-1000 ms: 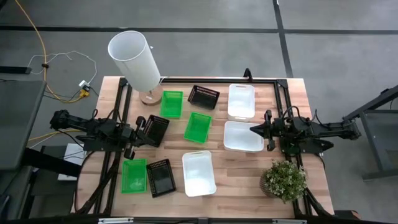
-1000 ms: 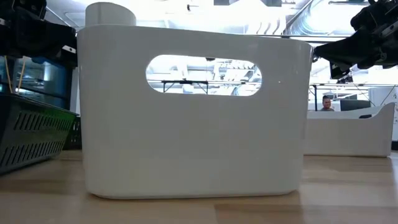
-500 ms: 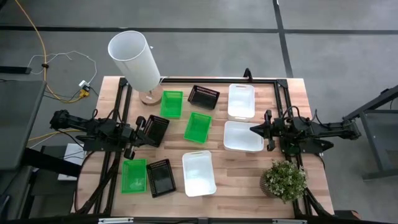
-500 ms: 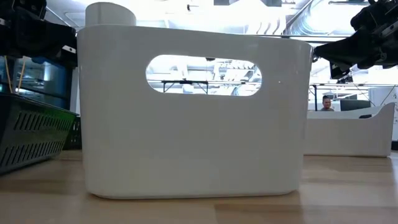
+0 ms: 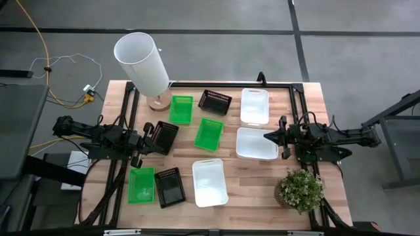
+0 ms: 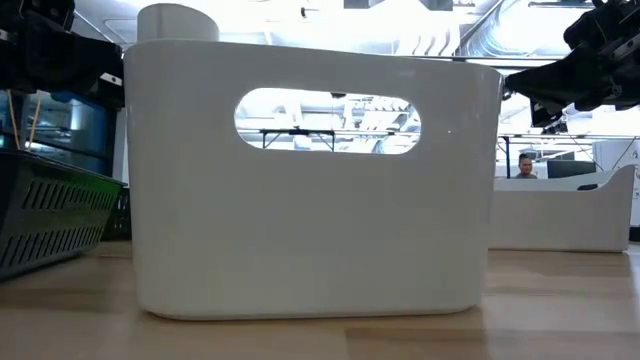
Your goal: Stack baskets by color
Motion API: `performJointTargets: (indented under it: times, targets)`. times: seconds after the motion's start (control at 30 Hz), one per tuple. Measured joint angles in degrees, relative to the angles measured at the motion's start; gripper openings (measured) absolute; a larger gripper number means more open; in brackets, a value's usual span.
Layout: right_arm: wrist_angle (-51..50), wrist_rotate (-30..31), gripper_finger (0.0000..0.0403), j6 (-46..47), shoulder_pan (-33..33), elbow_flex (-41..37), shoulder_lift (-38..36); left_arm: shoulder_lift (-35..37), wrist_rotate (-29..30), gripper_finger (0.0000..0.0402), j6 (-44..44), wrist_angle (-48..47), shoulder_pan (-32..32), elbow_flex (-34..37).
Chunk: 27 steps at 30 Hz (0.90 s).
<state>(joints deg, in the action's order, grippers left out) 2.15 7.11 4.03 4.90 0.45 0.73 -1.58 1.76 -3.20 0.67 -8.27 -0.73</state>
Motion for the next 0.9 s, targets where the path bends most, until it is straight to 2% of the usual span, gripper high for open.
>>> performJointTargets:
  times: [0.9]
  targets:
    - [0.02, 0.00, 0.0000, 0.00, 0.00, 0.02, 0.00, -0.02, 0.00, 0.0000, 0.02, 0.00, -0.02, 0.00]
